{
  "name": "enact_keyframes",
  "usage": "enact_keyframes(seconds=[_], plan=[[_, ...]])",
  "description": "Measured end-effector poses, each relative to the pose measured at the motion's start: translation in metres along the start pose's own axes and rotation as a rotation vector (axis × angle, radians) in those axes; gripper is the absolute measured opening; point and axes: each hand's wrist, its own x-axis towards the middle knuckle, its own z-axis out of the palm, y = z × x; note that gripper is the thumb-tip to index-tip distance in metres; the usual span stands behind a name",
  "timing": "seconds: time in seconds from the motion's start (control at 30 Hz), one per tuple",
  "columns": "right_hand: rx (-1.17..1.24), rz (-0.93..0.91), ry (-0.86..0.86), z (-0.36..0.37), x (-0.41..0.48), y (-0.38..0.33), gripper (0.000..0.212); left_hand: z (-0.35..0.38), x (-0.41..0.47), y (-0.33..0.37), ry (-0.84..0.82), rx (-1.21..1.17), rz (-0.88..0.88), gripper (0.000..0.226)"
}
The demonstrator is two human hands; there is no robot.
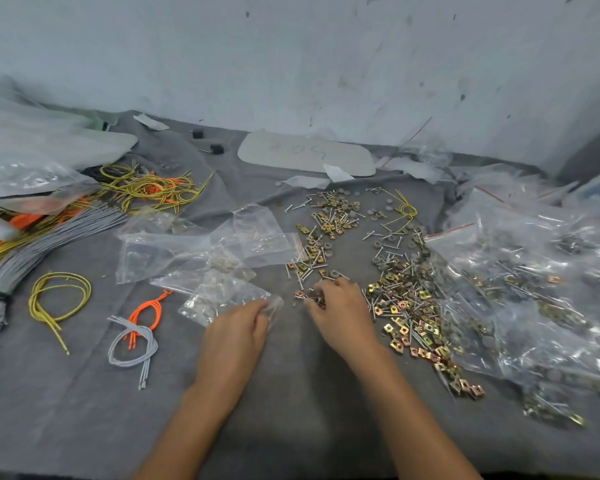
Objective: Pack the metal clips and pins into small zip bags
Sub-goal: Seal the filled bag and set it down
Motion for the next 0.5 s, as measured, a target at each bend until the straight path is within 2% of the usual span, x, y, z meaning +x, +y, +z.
enact_keyframes(seconds=[0.07, 0.17, 0.33, 0.5], plan=[[-0.088, -0.025, -0.066, -0.001, 0.007, -0.002, 0.030, 0.006, 0.003, 0.002, 0.009, -0.033, -0.006, 0.030], [-0.231, -0.097, -0.055, -0.003, 0.010, 0.001, 0.019, 0.009, 0.000, 0.001, 0.035, -0.122, -0.015, 0.039], [-0.381, -0.104, -0.106, -0.008, 0.009, 0.003, 0.027, 0.014, 0.000, -0.005, 0.070, -0.208, -0.042, 0.027], [-0.422, -0.114, -0.174, -0.011, 0.010, 0.001, 0.034, 0.013, -0.002, -0.007, 0.037, -0.264, -0.085, 0.029]])
